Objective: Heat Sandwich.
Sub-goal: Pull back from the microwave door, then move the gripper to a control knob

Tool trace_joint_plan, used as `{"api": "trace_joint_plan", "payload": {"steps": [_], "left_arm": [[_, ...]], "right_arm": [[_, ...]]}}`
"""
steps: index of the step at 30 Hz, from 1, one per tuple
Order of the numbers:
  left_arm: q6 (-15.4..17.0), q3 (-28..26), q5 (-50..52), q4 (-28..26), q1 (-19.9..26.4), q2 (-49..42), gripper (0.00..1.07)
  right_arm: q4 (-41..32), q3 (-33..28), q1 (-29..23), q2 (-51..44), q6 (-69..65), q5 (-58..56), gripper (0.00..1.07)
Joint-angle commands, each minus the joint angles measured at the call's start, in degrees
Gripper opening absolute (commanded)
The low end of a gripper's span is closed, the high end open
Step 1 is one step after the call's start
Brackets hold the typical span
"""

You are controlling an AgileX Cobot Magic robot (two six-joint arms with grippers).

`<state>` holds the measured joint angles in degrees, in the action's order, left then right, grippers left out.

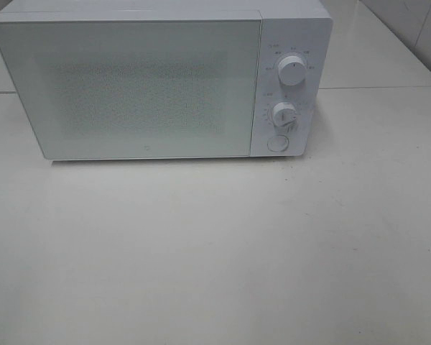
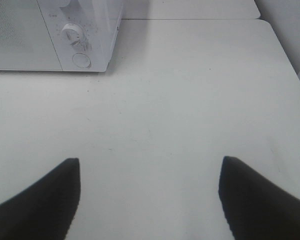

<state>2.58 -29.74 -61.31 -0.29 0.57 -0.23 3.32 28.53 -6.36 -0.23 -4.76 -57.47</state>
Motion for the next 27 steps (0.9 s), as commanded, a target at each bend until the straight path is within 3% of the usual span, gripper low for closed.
{"api": "trace_joint_plan", "payload": {"steps": [1, 15, 27], "left_arm": [[-0.1, 0.1, -0.1, -0.6, 0.1, -1.4, 0.98], [-0.1, 0.1, -0.1, -0.6, 0.1, -1.4, 0.98], [-0.1, 0.1, -0.1, -0.6, 0.1, -1.4, 0.98]], "right_arm": [[0.1, 0.0, 0.4, -1.6, 0.6, 0.4, 0.74], [0.1, 1.2, 0.4, -1.1, -0.1, 1.3, 0.74], [0.1, 3.7, 0.4, 9.1, -0.6, 10.4, 0.74]]}}
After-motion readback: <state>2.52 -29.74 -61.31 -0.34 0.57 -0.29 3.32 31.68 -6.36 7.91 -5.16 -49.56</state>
